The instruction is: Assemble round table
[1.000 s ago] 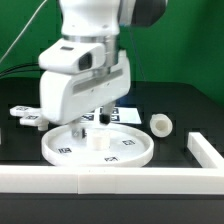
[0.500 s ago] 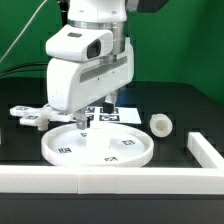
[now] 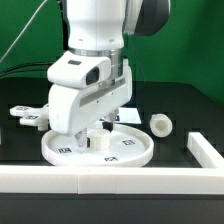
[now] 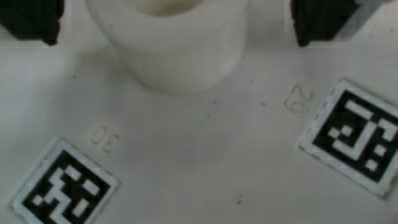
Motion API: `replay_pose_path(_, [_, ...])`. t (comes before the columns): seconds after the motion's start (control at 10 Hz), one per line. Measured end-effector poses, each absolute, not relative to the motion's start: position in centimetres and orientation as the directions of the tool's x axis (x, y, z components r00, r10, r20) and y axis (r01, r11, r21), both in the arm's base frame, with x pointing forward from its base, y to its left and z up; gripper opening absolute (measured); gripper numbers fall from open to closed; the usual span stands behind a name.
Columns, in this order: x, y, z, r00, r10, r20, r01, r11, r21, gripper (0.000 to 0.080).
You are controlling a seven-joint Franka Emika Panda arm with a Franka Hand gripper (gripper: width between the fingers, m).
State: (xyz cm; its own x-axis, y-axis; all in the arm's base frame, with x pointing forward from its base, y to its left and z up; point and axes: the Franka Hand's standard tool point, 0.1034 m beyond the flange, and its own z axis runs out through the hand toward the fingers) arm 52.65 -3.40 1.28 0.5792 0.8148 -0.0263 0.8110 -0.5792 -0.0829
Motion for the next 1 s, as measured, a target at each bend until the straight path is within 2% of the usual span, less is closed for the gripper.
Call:
replay_pose_path(0.3, [52.64,-3.18,0.99,0.576,0.817,-0.028,0.813,-0.576,-0.086,0.065])
replay_pose_path(0.5, [52.7,-3.23,1.07,0.577,0.817,-0.027,0.813,-0.577,-0.084,0.0407])
replay_pose_path(1.0, [52.81,-3.17,1.08,0.57,0.821,-0.023,0.818,-0.57,-0.08,0.0409])
